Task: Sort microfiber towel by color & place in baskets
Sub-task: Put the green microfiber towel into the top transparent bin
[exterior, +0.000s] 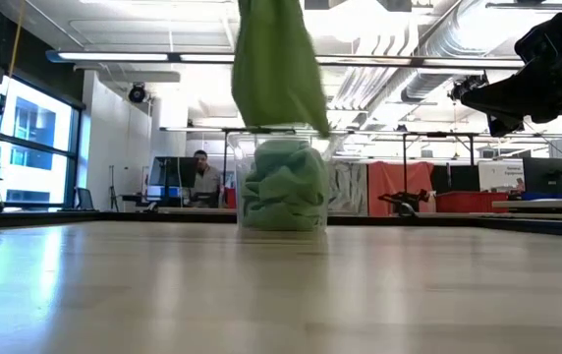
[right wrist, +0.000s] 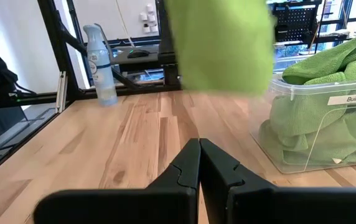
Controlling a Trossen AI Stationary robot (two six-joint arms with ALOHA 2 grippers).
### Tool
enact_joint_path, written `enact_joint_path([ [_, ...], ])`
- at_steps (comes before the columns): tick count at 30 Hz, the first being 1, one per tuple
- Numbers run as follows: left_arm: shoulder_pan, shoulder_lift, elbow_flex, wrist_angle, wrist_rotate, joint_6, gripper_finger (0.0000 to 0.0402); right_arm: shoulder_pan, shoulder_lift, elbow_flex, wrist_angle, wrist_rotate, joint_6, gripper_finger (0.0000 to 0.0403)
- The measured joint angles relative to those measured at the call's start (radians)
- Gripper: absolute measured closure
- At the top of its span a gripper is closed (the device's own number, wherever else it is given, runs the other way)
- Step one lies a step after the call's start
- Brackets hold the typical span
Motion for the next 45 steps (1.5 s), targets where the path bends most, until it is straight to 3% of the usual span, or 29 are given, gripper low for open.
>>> enact_joint_path([
  [4,0.097,-0.035,0.0,0.159,0.016,0.073,0.0401,0.0,0.0,0.0,0.0,0.0,0.0,0.0402],
  [11,0.303,0.007,0.022,0.276,0.167,0.074,0.0401,0.0,0.0,0.0,0.0,0.0,0.0,0.0402],
  [19,0.452,0.179,0.241,0.099,0.316,0.028,0.0401,0.0,0.0,0.0,0.0,0.0,0.0,0.0402],
  [23,0.476,0.251,0.333,-0.089,0.295,0.061,0.0401,0.0,0.0,0.0,0.0,0.0,0.0,0.0402],
  [29,0.508,0.307,0.352,-0.296,0.227,0.144,0.0401,0.0,0.0,0.0,0.0,0.0,0.0,0.0402],
  [32,0.534,0.324,0.355,-0.317,0.225,0.146,0.0401,0.0,0.0,0.0,0.0,0.0,0.0,0.0402],
  [38,0.565,0.443,0.355,-0.321,0.401,0.146,0.0401,0.0,0.0,0.0,0.0,0.0,0.0,0.0402],
  [45,0.562,0.628,0.354,-0.271,0.423,0.155,0.0401,0.0,0.0,0.0,0.0,0.0,0.0,0.0402],
])
